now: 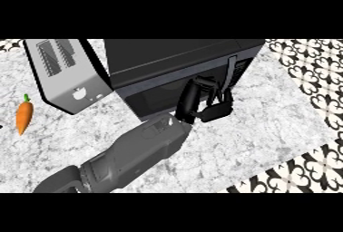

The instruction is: Pick up the milk, place it into the microwave and close the microwave

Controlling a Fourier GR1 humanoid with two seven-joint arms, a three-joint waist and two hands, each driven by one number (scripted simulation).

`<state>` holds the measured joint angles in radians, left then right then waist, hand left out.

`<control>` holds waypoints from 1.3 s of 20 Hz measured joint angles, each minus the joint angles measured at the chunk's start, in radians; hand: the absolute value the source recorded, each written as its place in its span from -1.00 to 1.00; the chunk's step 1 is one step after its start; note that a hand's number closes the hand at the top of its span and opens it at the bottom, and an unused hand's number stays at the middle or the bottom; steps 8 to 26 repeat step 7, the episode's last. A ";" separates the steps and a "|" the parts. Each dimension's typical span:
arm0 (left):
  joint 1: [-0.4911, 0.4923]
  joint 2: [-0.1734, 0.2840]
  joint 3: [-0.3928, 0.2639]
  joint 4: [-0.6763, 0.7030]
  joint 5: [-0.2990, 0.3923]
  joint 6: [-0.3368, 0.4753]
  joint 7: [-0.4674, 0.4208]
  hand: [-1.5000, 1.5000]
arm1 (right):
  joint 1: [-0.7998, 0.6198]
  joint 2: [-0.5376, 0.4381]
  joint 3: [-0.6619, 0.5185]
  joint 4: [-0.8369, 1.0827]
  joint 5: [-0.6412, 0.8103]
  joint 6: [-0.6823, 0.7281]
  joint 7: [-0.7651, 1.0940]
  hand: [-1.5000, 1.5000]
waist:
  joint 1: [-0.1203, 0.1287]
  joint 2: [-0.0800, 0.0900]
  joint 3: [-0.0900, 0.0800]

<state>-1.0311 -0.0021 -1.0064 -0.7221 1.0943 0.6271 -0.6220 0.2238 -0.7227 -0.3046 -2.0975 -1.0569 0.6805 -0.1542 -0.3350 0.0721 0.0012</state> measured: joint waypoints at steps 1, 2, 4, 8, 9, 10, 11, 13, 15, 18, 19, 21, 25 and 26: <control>0.004 0.000 -0.001 -0.002 0.008 -0.002 -0.001 1.00 | 0.005 -0.002 -0.006 -0.003 -0.005 -0.001 0.001 -1.00 | 0.004 -0.001 -0.001; 0.006 0.000 -0.004 -0.003 0.014 -0.003 -0.003 -1.00 | 0.010 -0.004 -0.008 -0.006 -0.007 -0.002 0.003 -1.00 | 0.009 -0.002 -0.001; 0.014 0.000 -0.009 -0.004 0.026 -0.009 -0.007 -1.00 | 0.021 -0.003 -0.015 -0.011 -0.014 -0.008 0.005 -1.00 | 0.019 -0.003 -0.002; 0.026 0.000 -0.017 -0.004 0.045 -0.020 -0.014 -1.00 | 0.036 -0.011 -0.027 -0.025 -0.022 -0.012 0.013 -1.00 | 0.030 -0.006 -0.004; 0.026 0.000 -0.017 -0.004 0.045 -0.020 -0.014 -1.00 | 0.036 -0.011 -0.027 -0.025 -0.022 -0.012 0.013 -1.00 | 0.030 -0.006 -0.004; 0.026 0.000 -0.017 -0.004 0.045 -0.020 -0.014 -1.00 | 0.036 -0.011 -0.027 -0.025 -0.022 -0.012 0.013 -1.00 | 0.030 -0.006 -0.004; 0.026 0.000 -0.017 -0.004 0.045 -0.020 -0.014 -1.00 | 0.036 -0.011 -0.027 -0.025 -0.022 -0.012 0.013 -1.00 | 0.030 -0.006 -0.004; 0.026 0.000 -0.017 -0.004 0.045 -0.020 -0.014 -1.00 | 0.036 -0.011 -0.027 -0.025 -0.022 -0.012 0.013 -1.00 | 0.030 -0.006 -0.004; 0.026 0.000 -0.017 -0.004 0.045 -0.020 -0.014 -1.00 | 0.036 -0.011 -0.027 -0.025 -0.022 -0.012 0.013 -1.00 | 0.030 -0.006 -0.004; 0.026 0.000 -0.017 -0.004 0.045 -0.020 -0.014 -1.00 | 0.036 -0.011 -0.027 -0.025 -0.022 -0.012 0.013 -1.00 | 0.030 -0.006 -0.004; 0.026 0.000 -0.017 -0.004 0.045 -0.020 -0.014 -1.00 | 0.036 -0.011 -0.027 -0.025 -0.022 -0.012 0.013 -1.00 | 0.030 -0.006 -0.004; 0.026 0.000 -0.017 -0.004 0.045 -0.020 -0.014 -1.00 | 0.036 -0.011 -0.027 -0.025 -0.022 -0.012 0.013 -1.00 | 0.030 -0.006 -0.004; 0.026 0.000 -0.017 -0.004 0.045 -0.020 -0.014 -1.00 | 0.036 -0.011 -0.027 -0.025 -0.022 -0.012 0.013 -1.00 | 0.030 -0.006 -0.004; 0.026 0.000 -0.017 -0.004 0.045 -0.020 -0.014 -1.00 | 0.036 -0.011 -0.027 -0.025 -0.022 -0.012 0.013 -1.00 | 0.030 -0.006 -0.004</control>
